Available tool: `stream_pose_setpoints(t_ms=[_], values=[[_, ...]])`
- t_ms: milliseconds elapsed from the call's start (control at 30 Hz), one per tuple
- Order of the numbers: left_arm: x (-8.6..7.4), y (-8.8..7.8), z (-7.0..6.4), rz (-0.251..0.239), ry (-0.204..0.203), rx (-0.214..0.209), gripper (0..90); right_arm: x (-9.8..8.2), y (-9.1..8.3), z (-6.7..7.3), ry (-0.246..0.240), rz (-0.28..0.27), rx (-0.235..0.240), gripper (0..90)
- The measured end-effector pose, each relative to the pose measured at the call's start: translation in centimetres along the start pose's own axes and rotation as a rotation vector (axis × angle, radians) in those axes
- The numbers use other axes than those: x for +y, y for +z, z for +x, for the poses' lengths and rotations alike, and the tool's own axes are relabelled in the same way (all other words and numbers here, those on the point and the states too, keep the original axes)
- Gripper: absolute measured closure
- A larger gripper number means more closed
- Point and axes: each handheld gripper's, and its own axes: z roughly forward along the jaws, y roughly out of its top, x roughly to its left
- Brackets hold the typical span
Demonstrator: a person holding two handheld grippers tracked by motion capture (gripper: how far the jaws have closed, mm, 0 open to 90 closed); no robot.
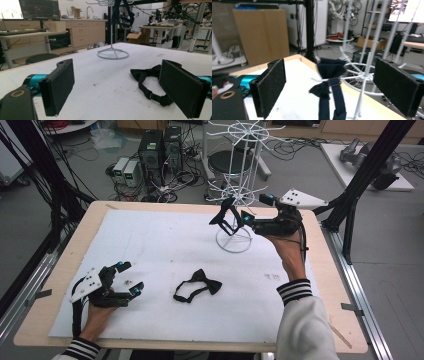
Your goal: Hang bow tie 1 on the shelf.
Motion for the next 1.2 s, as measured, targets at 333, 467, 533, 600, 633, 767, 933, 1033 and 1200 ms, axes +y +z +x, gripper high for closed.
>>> stream_pose_setpoints(t_ms=[333,467,533,600,633,767,933,1033,1200], values=[[0.0,0.0,0.0,-0.004,0.0,0.0,13.7,-1.6,-2.7,2.7,-0.052,-0.007,0.023,10.7],[0.0,0.0,0.0,-0.006,-0.002,0.001,13.7,-2.9,-3.8,3.1,-0.042,-0.012,0.011,10.7],[0.0,0.0,-0.1,-0.006,0.001,0.001,13.7,-3.7,-4.4,3.2,-0.029,-0.014,-0.002,10.7],[0.0,0.0,-0.1,-0.008,-0.002,0.002,13.7,-4.4,-4.8,3.2,-0.022,-0.017,-0.006,10.7],[0.0,0.0,-0.1,-0.008,-0.002,0.003,13.7,-4.8,-5.1,3.2,-0.02,-0.013,-0.011,10.7],[0.0,0.0,-0.1,-0.009,-0.001,0.005,13.7,-6.3,-6.0,3.4,-0.012,-0.009,-0.029,10.7],[0.0,0.0,-0.1,-0.008,-0.002,0.007,13.6,-7.9,-7.2,3.5,0.0,-0.01,-0.052,10.7],[0.0,0.0,-0.1,-0.009,-0.001,0.008,13.7,-8.9,-7.7,3.6,0.011,-0.017,-0.056,10.7],[0.0,-0.1,-0.1,-0.007,0.003,0.007,13.7,-10.4,-8.2,3.8,0.034,-0.016,-0.068,10.7]])
